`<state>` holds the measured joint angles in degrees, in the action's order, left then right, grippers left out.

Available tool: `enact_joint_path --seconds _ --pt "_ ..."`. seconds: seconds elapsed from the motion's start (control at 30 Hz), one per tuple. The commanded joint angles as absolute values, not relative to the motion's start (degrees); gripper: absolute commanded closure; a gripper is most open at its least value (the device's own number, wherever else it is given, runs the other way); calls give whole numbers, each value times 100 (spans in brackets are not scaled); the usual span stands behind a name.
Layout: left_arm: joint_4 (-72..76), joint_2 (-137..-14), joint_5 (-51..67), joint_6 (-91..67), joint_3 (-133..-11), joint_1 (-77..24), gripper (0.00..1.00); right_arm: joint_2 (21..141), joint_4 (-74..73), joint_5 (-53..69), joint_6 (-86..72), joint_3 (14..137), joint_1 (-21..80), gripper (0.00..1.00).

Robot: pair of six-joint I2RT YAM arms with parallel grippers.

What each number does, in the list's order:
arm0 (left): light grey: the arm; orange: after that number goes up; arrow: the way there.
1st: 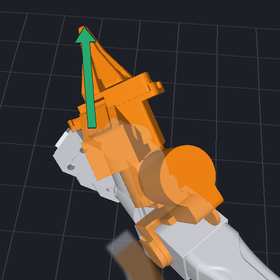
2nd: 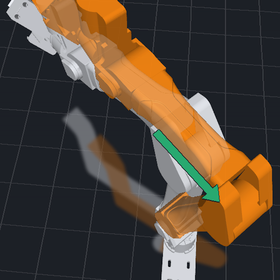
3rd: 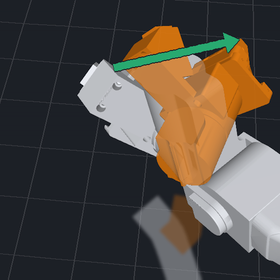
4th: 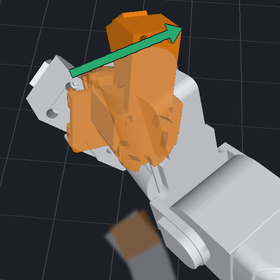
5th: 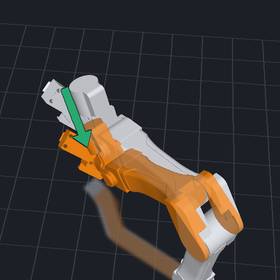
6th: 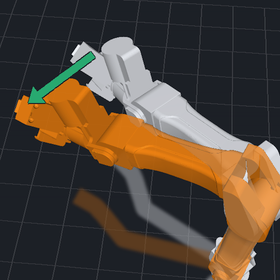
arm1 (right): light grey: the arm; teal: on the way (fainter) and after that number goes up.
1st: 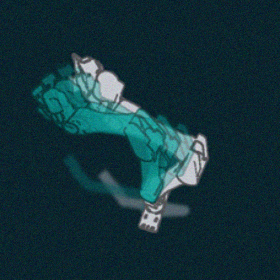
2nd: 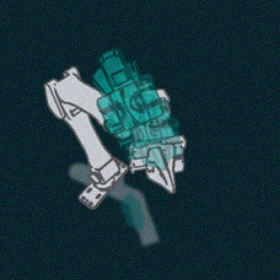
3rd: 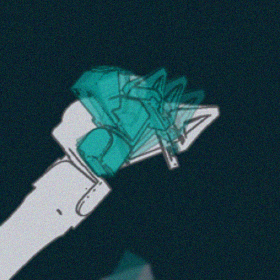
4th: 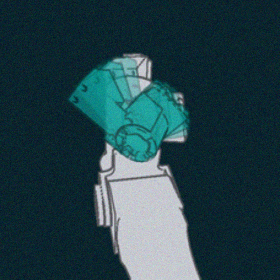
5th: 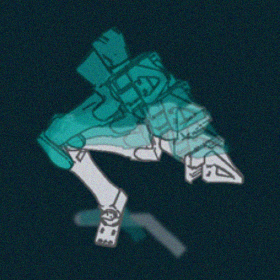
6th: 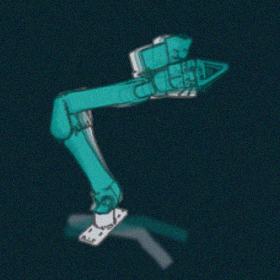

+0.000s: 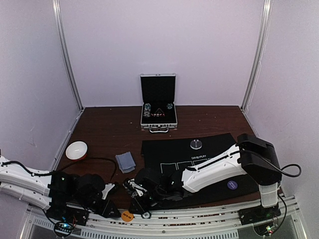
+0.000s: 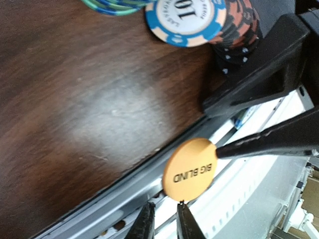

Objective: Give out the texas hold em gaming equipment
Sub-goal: Adjust the big blind button at the corner of the board.

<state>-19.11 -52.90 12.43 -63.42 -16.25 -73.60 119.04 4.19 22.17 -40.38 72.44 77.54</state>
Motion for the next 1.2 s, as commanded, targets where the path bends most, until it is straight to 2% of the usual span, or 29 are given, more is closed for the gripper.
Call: enact_joint_path --seconds 0.0,0.33,0.5,0.8,1.17 --pt "-1342 -5410 1465 -6494 -1451 -7409 83 12195 291 2570 -4086 7318 7776 70" --pt "-1240 -5259 1493 -6668 -1191 -7418 85 12519 545 3263 -4149 7545 7783 71" --pt "-1152 -5230 1504 -6723 -1160 -7414 85 12562 752 3470 -4190 7559 7795 78" --pt "-1123 -5170 1630 -6685 -967 -7418 85 12472 717 3914 -3799 7515 7899 81" --pt "-1125 -4868 1641 -6695 -923 -7461 84 12310 680 3896 -3648 7585 7941 82"
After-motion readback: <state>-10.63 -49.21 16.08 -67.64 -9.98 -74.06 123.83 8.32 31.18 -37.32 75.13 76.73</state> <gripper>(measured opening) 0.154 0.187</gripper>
